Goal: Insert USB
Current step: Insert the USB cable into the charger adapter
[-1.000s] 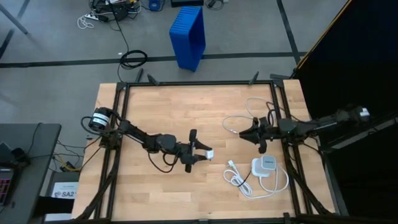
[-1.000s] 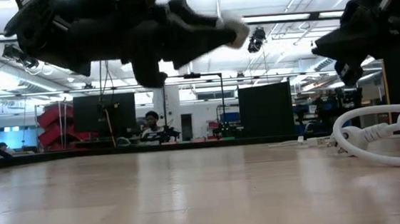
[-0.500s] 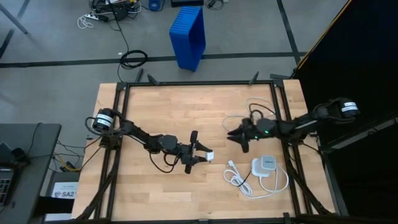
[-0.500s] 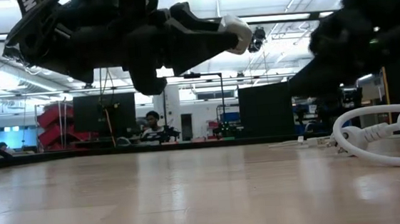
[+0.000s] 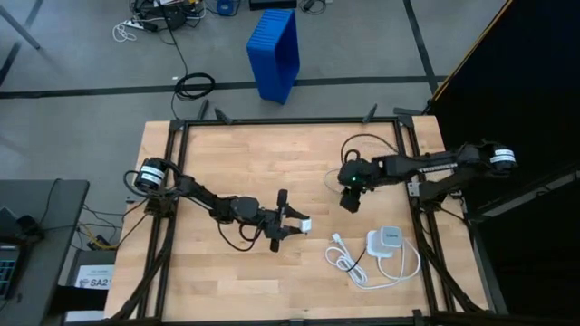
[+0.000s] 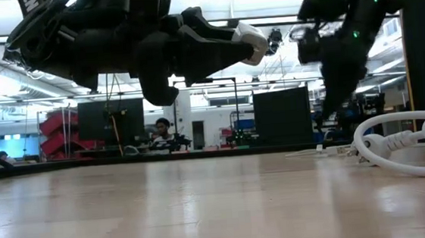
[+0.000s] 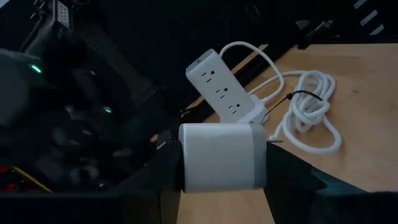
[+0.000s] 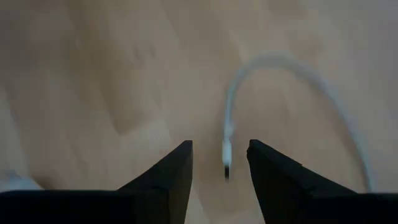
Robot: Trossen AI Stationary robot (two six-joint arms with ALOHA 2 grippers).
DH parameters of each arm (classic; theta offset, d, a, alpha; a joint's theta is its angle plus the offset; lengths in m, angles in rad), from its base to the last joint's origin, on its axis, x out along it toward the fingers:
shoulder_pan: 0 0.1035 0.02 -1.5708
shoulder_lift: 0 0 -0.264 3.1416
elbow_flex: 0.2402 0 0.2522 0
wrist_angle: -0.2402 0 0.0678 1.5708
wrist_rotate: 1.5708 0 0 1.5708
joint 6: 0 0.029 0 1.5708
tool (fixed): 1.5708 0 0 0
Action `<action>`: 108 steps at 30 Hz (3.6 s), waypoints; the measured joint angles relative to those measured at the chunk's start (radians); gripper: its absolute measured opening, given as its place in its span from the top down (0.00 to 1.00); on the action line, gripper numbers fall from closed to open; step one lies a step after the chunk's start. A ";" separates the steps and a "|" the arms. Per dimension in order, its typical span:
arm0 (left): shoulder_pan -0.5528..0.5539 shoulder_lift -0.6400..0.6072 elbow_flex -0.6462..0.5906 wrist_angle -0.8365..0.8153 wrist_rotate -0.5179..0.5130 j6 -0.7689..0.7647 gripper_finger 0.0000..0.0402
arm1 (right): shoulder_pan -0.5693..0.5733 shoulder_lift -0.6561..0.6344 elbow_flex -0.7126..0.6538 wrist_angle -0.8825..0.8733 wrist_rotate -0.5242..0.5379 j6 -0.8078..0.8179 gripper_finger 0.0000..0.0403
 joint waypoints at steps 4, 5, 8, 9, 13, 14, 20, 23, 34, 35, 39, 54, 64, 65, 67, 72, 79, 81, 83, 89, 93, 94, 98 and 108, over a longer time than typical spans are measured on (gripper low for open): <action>-0.003 0.000 0.000 -0.002 -0.002 -0.021 0.60 | 0.000 0.101 -0.025 -0.004 0.046 -0.009 0.69; -0.005 0.000 0.000 -0.002 -0.002 -0.030 0.60 | 0.000 0.120 -0.025 -0.001 0.069 -0.009 0.69; -0.007 0.000 0.000 -0.004 -0.002 -0.043 0.60 | 0.000 0.165 -0.023 0.032 0.077 -0.028 0.68; -0.007 0.000 0.000 -0.006 -0.002 -0.043 0.60 | 0.000 0.172 -0.023 0.043 0.075 -0.033 0.68; -0.007 0.000 0.000 -0.009 -0.002 -0.040 0.60 | -0.002 0.178 -0.022 0.071 0.060 -0.050 0.69; -0.007 0.000 0.000 -0.012 -0.002 -0.040 0.60 | -0.003 0.174 -0.023 0.073 0.059 -0.051 0.70; -0.014 -0.006 0.000 -0.027 -0.044 0.002 0.60 | -0.004 0.177 -0.025 0.110 -0.020 -0.080 0.86; -0.024 -0.033 -0.011 -0.025 -0.071 0.014 0.60 | -0.004 0.178 -0.025 0.141 -0.050 -0.095 0.97; -0.101 -0.261 -0.144 -0.023 -0.122 0.034 0.60 | 0.000 0.269 0.179 0.334 -0.099 -0.171 1.00; -0.109 -0.273 -0.155 -0.027 -0.135 0.046 0.60 | 0.007 0.300 0.222 0.332 -0.111 -0.183 1.00; -0.140 -0.321 -0.193 -0.023 -0.189 0.065 0.60 | 0.048 0.456 0.407 0.288 -0.135 -0.251 1.00; -0.265 -0.426 -0.279 -0.009 -0.345 0.120 0.59 | 0.127 0.830 0.661 0.367 -0.232 -0.254 0.99; -0.274 -0.425 -0.279 -0.023 -0.346 0.116 0.59 | 0.131 0.656 0.657 0.238 -0.232 -0.244 0.74; -0.276 -0.425 -0.279 -0.027 -0.346 0.116 0.59 | 0.133 0.640 0.657 0.205 -0.232 -0.242 0.70; -0.279 -0.425 -0.279 -0.028 -0.344 0.116 0.59 | 0.138 0.612 0.655 0.145 -0.232 -0.228 0.64; -0.282 -0.415 -0.279 -0.031 -0.339 0.116 0.59 | 0.179 0.553 0.627 0.105 -0.242 -0.186 0.50; -0.281 -0.330 -0.279 -0.030 -0.367 0.110 0.59 | 0.228 0.494 0.351 0.561 -0.309 -0.127 0.45; -0.281 -0.318 -0.271 -0.024 -0.388 0.090 0.59 | 0.226 0.488 0.219 0.770 -0.362 -0.068 0.46; -0.279 -0.301 -0.254 -0.027 -0.391 0.069 0.59 | 0.228 0.493 0.084 1.071 -0.409 0.007 0.47; -0.253 -0.193 -0.146 -0.036 -0.353 0.115 0.59 | 0.288 0.598 -0.156 1.954 -0.371 0.165 0.51; -0.219 -0.096 -0.036 -0.039 -0.339 0.163 0.59 | 0.318 0.625 -0.165 2.062 -0.344 0.190 0.52; -0.213 -0.075 -0.008 -0.046 -0.339 0.172 0.59 | 0.326 0.626 -0.166 2.051 -0.339 0.181 0.52; -0.199 -0.010 0.083 -0.125 -0.324 0.195 0.59 | 0.359 0.625 -0.166 2.053 -0.331 0.164 0.51; -0.184 0.014 0.138 -0.184 -0.261 0.189 0.59 | 0.367 0.625 -0.165 2.023 -0.317 0.146 0.49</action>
